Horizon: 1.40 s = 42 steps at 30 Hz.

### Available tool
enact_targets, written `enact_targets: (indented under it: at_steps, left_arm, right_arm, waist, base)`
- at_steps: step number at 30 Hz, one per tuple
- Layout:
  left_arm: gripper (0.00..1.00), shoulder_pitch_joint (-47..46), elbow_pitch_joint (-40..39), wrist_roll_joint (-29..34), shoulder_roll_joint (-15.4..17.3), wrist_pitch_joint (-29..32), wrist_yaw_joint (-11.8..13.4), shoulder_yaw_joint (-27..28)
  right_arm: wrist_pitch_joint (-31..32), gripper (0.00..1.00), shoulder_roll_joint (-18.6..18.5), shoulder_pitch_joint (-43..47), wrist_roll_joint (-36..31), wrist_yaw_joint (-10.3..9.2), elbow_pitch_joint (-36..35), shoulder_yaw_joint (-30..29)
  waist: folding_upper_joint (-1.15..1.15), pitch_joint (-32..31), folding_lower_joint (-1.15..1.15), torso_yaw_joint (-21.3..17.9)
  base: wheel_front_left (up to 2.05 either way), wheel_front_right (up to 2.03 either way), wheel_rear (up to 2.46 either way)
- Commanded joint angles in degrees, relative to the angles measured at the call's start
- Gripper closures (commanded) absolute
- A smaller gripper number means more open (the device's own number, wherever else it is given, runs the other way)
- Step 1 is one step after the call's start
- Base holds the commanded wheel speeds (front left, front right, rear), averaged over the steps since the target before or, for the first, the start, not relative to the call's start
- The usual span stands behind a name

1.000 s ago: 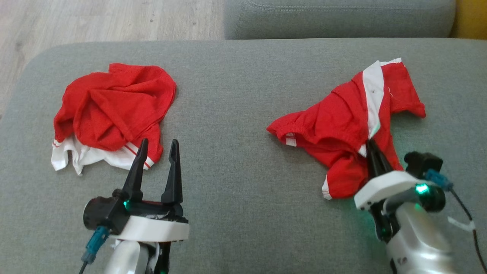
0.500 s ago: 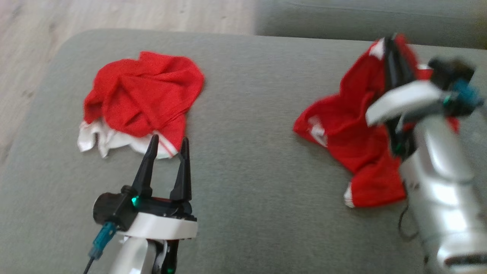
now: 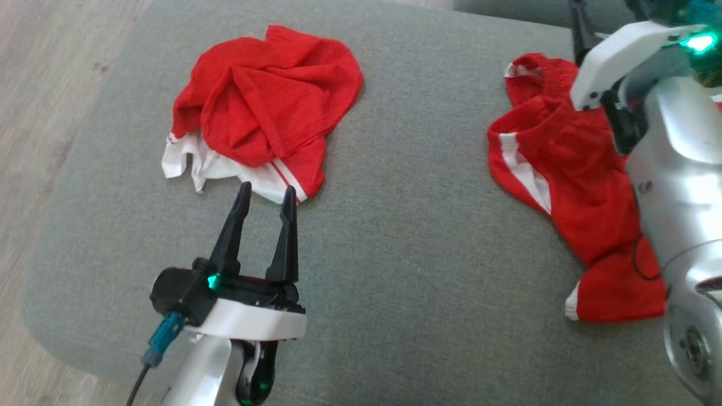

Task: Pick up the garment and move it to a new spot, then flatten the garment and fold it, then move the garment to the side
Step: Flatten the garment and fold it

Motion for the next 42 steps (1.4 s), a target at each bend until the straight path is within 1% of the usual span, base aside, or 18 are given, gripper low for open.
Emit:
enact_targets:
  at_steps: [1,6,11,12,17,20,21,23,25,27,33,37,42]
  left_arm:
    - [0.00,-2.12,-1.55,0.00,0.21,-0.29,0.37,1.66]
    - [0.00,-2.20,-1.62,0.84,0.21,-0.29,0.36,3.17]
    - [0.00,-1.70,-1.75,1.97,0.21,-0.29,0.10,5.05]
    - [0.00,-1.52,-1.84,2.05,0.21,-0.29,0.06,5.41]
    - [0.00,0.01,-2.38,2.27,0.21,-0.29,0.09,7.40]
    - [0.00,0.58,-2.38,2.53,0.21,-0.29,-0.21,7.59]
    - [0.00,0.58,-2.38,2.53,0.21,-0.29,-0.21,7.59]
    - [0.00,0.92,-2.51,2.63,0.21,-0.29,-0.15,7.85]
    - [0.00,1.37,-2.72,2.80,0.21,-0.29,0.13,8.58]
    - [0.00,2.00,-2.94,3.02,0.21,-0.29,0.15,9.02]
    - [0.00,3.54,-2.41,4.26,0.21,-0.29,-0.49,9.35]
    - [0.00,4.09,-1.64,4.62,0.21,-0.29,-0.99,9.64]
    - [0.00,3.96,-1.33,4.50,0.21,-0.29,-1.43,9.75]
  right_arm:
    - [-1.65,0.00,1.77,-2.12,-0.33,-0.04,-0.73,1.12]
    - [-6.76,0.00,3.78,-1.57,-0.61,-0.04,1.93,2.31]
    - [-8.92,0.00,5.14,2.39,1.35,-0.04,0.11,1.90]
    - [-9.01,0.00,5.26,3.66,1.87,-0.04,-1.04,1.44]
    - [-9.08,0.00,5.72,13.72,4.14,-0.04,-11.74,-0.80]
    - [-9.09,0.00,5.82,20.84,4.12,-0.04,-17.72,-2.28]
    - [-9.09,0.00,5.82,20.84,4.12,-0.04,-17.72,-2.28]
    - [-9.09,0.00,5.91,25.63,4.19,-0.04,-21.62,-3.67]
    - [-9.09,0.00,6.02,30.44,3.88,-0.04,-25.29,-3.64]
    - [-9.09,0.00,6.08,35.02,4.35,-0.04,-28.56,-2.12]
    - [-9.10,0.00,6.12,45.94,12.05,-0.04,-38.56,-0.37]
    - [-9.10,0.00,6.12,48.84,11.08,-0.04,-41.38,0.23]
    - [-9.10,0.00,6.13,48.93,9.52,-0.04,-40.85,-0.82]
  waist:
    - [0.00,-0.28,-0.02,-0.85]
    - [0.00,-2.09,-0.02,-4.56]
    - [0.00,-4.80,-0.02,-9.35]
    - [0.00,-5.30,-0.02,-10.27]
    - [0.00,-7.58,-0.02,-15.57]
    - [0.00,-8.40,-0.02,-17.86]
    - [0.00,-8.40,-0.02,-17.86]
    - [0.00,-8.89,-0.02,-19.17]
    - [0.00,-9.19,-0.02,-20.63]
    - [0.00,-9.24,-0.02,-22.08]
    - [0.00,-9.68,-0.02,-24.23]
    - [0.00,-9.49,-0.02,-24.76]
    - [0.00,-9.05,-0.02,-24.42]
  base:
    - [0.00,0.00,0.00]
    - [0.00,0.00,0.00]
    - [0.00,0.00,0.00]
    - [0.00,0.00,0.00]
    - [0.00,0.00,0.00]
    - [0.00,0.00,0.00]
    - [0.00,0.00,0.00]
    - [0.00,0.00,0.00]
    - [0.00,0.00,0.00]
    - [0.00,0.00,0.00]
    - [0.00,0.00,0.00]
    - [0.00,0.00,0.00]
    - [0.00,0.00,0.00]
